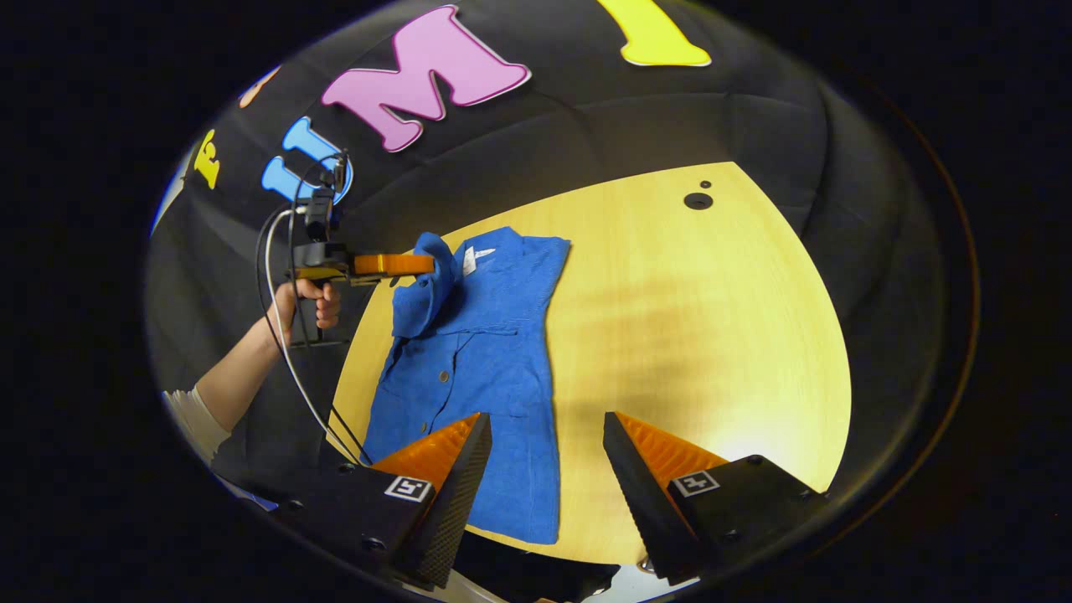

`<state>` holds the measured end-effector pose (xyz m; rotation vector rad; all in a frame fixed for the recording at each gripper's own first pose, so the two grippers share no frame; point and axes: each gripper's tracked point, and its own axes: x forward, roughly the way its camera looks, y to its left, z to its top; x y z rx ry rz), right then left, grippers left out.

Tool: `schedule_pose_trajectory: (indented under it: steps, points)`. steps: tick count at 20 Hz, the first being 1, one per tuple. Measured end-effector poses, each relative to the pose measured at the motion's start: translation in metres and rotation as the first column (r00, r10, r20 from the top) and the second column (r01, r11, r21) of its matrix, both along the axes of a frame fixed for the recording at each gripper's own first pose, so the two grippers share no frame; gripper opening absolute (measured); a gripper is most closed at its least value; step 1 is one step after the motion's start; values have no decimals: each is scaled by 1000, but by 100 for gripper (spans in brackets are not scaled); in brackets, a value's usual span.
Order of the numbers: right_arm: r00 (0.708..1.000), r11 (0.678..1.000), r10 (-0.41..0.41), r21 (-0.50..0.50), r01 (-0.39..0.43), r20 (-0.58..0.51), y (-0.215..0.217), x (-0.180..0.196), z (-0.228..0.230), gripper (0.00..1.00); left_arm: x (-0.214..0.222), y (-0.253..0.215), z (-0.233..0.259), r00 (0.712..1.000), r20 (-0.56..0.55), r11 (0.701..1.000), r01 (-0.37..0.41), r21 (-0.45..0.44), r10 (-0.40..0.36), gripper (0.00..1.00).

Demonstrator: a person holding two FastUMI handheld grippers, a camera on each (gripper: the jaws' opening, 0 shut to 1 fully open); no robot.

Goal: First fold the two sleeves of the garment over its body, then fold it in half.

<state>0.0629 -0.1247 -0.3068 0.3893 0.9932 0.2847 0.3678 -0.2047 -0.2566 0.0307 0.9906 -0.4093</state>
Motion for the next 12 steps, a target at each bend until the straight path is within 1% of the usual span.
schedule_pose_trajectory:
  steps: [2,5,9,10,11,12]
  points:
    - [1000,1000,-10,8,10,-6,-14,2,-5,88,7,-9,-20,999,-42,999,-14,42,16,0]
    - [1000,1000,-10,8,10,-15,-30,-1,-15,88,17,-27,-47,996,-84,996,-15,89,22,0]
    - [999,1000,-3,5,3,-35,-44,-5,-28,88,21,-47,-69,995,-101,983,26,184,-7,0]
    - [999,1000,-4,6,4,-40,-45,-6,-29,88,21,-52,-74,994,-105,980,41,197,-21,0]
    - [999,1000,-5,9,5,-43,-46,-6,-31,88,18,-58,-76,994,-108,978,51,200,-30,3]
    - [999,1000,-5,13,5,-43,-45,-6,-30,88,17,-67,-78,992,-116,983,65,174,-45,5]
